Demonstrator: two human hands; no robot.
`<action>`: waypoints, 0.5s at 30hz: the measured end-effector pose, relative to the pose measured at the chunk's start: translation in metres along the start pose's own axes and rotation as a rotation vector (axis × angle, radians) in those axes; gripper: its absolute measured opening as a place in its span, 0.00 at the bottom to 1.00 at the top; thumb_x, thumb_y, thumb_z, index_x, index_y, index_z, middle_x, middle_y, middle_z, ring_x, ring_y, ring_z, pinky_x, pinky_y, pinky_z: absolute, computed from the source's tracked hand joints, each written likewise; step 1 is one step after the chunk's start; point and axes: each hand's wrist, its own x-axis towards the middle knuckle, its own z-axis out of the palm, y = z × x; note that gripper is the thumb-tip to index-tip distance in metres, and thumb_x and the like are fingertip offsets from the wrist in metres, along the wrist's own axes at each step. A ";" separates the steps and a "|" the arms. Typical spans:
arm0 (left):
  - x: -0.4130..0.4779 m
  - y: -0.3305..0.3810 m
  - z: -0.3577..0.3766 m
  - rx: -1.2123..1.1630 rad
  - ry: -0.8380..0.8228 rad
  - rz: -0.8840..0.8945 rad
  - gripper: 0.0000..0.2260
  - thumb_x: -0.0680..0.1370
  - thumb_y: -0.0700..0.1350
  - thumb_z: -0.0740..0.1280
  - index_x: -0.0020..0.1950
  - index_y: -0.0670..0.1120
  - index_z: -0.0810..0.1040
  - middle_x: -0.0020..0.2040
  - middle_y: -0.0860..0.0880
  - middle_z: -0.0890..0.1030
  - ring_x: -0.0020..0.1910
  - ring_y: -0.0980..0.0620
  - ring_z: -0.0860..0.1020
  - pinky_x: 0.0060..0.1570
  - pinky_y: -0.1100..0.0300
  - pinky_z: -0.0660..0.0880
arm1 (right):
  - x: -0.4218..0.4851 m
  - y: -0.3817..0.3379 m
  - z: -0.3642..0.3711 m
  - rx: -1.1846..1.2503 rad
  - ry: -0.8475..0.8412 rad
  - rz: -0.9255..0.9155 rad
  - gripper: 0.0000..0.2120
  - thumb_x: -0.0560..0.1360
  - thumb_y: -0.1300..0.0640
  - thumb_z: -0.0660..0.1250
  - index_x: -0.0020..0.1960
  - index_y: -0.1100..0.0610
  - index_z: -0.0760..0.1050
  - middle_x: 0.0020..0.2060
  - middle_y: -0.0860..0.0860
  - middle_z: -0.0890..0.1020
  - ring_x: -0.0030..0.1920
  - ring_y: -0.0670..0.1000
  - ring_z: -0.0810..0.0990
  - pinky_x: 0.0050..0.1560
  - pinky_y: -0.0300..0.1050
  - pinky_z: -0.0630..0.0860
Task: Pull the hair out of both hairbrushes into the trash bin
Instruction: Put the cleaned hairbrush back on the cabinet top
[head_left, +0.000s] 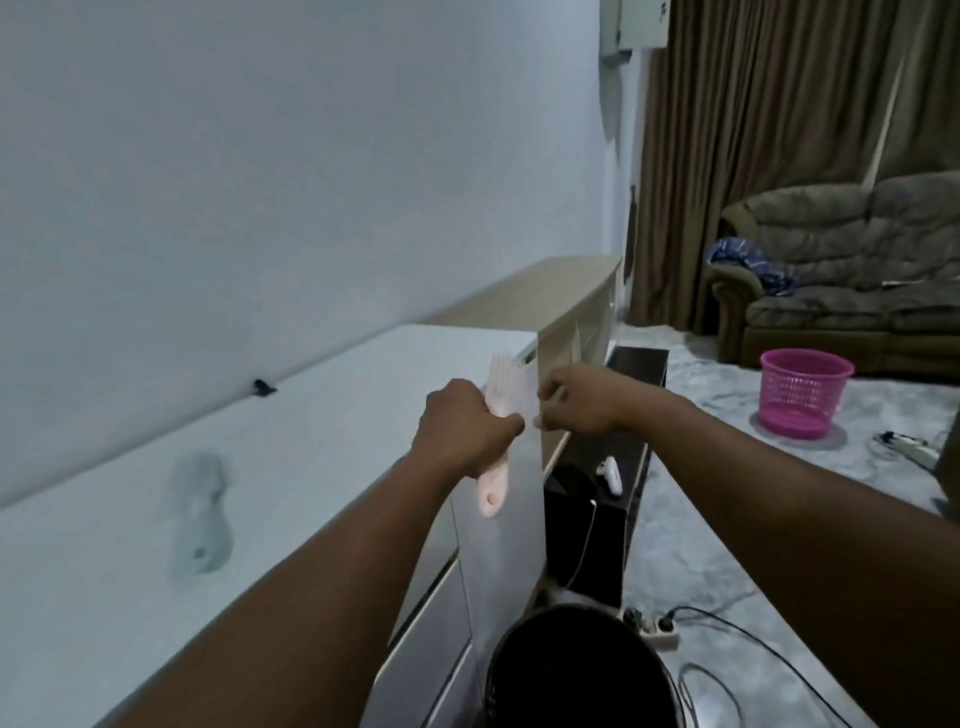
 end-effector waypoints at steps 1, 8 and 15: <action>0.001 0.002 -0.010 0.006 0.022 -0.008 0.17 0.69 0.55 0.73 0.46 0.42 0.79 0.39 0.47 0.79 0.35 0.48 0.80 0.28 0.60 0.72 | -0.001 -0.009 -0.008 -0.003 0.010 -0.015 0.25 0.74 0.48 0.72 0.69 0.54 0.73 0.65 0.54 0.77 0.61 0.55 0.78 0.60 0.48 0.74; 0.004 -0.005 -0.071 0.042 0.141 -0.030 0.17 0.67 0.56 0.71 0.42 0.42 0.79 0.36 0.47 0.79 0.32 0.51 0.79 0.29 0.61 0.70 | -0.001 -0.065 -0.037 -0.035 0.071 -0.111 0.25 0.74 0.47 0.71 0.68 0.53 0.73 0.67 0.53 0.77 0.62 0.55 0.78 0.61 0.48 0.74; -0.004 -0.042 -0.130 0.094 0.236 -0.089 0.17 0.69 0.55 0.72 0.47 0.43 0.78 0.37 0.49 0.78 0.32 0.51 0.80 0.27 0.62 0.71 | 0.009 -0.124 -0.025 -0.012 0.046 -0.186 0.24 0.74 0.47 0.71 0.68 0.53 0.73 0.66 0.52 0.77 0.63 0.55 0.76 0.61 0.48 0.74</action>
